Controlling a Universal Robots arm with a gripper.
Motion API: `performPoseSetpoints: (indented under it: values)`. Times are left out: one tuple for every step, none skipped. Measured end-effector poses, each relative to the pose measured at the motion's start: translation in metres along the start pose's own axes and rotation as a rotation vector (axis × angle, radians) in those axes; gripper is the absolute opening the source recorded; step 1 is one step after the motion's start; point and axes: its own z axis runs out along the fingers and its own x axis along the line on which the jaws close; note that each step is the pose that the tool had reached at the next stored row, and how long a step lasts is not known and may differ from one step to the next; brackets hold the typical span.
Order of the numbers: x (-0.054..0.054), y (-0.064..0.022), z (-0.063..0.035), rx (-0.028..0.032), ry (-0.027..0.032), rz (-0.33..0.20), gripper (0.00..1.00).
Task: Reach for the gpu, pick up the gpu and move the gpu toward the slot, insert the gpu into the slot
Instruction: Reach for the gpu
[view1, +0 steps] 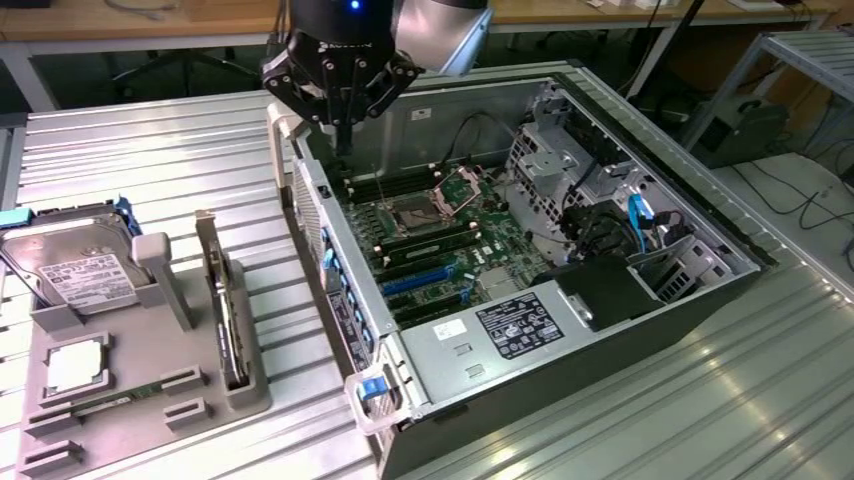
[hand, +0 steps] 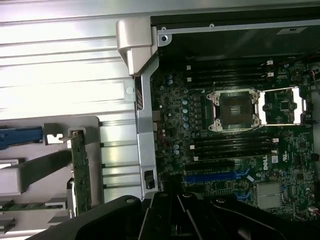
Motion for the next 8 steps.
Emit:
performPoseSetpoints:
  values:
    - [0.0011,-0.0001,0.0000,0.0000,0.0000,0.000,0.11]
    - [0.0021,-0.0001,0.0000,0.0000,0.0000,0.000,0.11]
    - [0.0032,-0.0002,-0.0001,0.0000,0.0000,0.000,0.11]
    - [0.0044,-0.0003,-0.0001,0.0000,0.0000,0.000,0.11]
    - [0.0054,-0.0004,-0.0001,0.0000,-0.0001,0.000,0.11]
    - [0.0074,-0.0006,-0.0002,0.0000,0.0000,0.000,0.11]
    - [0.0092,-0.0007,-0.0002,0.0000,0.0000,0.000,0.11]
    - [0.0103,-0.0008,-0.0003,0.0000,0.0000,0.000,0.11]
